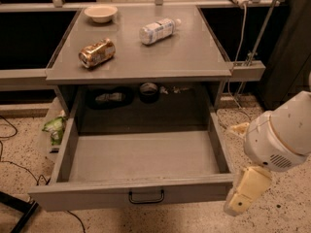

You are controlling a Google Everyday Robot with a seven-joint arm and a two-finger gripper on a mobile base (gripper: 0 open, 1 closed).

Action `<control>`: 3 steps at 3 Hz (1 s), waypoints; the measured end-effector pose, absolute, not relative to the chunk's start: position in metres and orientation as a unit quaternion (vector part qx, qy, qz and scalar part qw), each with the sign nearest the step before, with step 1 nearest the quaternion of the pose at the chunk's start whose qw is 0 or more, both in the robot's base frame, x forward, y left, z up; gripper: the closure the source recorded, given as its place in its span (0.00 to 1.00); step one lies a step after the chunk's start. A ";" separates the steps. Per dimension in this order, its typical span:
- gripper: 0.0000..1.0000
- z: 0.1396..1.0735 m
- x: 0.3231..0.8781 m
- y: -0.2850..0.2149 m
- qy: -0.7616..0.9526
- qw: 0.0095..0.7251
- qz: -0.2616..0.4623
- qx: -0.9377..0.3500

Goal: Close top drawer

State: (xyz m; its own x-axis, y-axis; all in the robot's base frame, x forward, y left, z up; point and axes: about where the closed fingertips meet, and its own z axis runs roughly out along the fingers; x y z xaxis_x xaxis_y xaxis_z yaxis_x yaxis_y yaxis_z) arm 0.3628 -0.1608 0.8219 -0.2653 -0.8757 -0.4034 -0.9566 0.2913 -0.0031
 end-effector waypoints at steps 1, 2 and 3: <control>0.00 0.788 0.350 -0.158 0.791 0.155 0.146 -0.574; 0.00 0.758 0.335 -0.149 0.787 0.154 0.163 -0.574; 0.00 0.737 0.322 -0.139 0.780 0.157 0.183 -0.578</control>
Offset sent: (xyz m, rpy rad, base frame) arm -0.0442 0.0211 -0.1038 0.0916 0.0987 0.0158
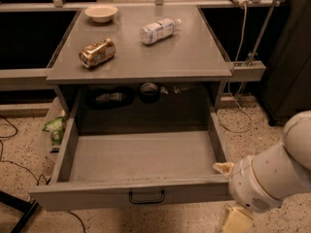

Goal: Close top drawer

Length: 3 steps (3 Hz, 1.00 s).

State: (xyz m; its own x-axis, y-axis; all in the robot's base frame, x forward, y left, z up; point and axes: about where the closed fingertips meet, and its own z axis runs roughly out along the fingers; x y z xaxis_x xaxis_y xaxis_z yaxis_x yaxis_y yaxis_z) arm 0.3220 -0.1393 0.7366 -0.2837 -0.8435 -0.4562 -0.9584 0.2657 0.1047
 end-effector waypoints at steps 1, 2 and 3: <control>0.00 0.732 0.309 -0.127 0.767 0.162 0.198 -0.589; 0.00 0.725 0.294 -0.116 0.756 0.162 0.209 -0.599; 0.00 0.715 0.282 -0.107 0.745 0.157 0.220 -0.609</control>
Offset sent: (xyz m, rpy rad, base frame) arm -0.0453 0.0350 -0.0202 0.0750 0.0191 0.1023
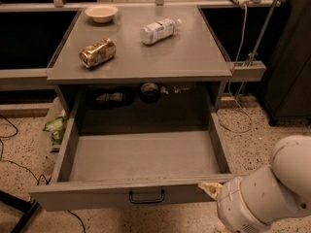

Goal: Close top drawer

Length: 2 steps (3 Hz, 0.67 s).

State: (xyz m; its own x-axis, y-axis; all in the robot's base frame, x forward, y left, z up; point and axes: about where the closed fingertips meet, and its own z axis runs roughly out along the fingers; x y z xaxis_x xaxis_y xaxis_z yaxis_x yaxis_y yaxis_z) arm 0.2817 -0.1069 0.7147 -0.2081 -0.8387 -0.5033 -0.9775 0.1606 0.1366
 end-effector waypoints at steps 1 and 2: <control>0.00 0.695 0.274 -0.097 0.732 0.153 0.244 -0.618; 0.00 0.673 0.284 -0.093 0.722 0.152 0.253 -0.626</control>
Offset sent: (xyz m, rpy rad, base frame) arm 0.0158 0.0169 -0.0701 0.0722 0.0427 0.0985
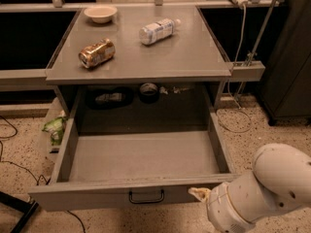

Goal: Close top drawer

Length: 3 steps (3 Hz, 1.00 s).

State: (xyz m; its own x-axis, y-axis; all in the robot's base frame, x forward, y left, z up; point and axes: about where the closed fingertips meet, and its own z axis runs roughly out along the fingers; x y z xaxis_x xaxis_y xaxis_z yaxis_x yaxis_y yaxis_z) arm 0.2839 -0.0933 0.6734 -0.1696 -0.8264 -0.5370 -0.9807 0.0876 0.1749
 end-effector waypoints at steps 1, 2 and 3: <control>0.00 0.646 0.338 -0.093 0.721 0.161 0.231 -0.634; 0.00 0.646 0.338 -0.093 0.721 0.161 0.231 -0.634; 0.00 0.648 0.360 -0.089 0.714 0.168 0.220 -0.643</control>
Offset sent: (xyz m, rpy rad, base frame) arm 0.0818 0.0005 -0.0435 -0.0303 -0.0552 -0.0130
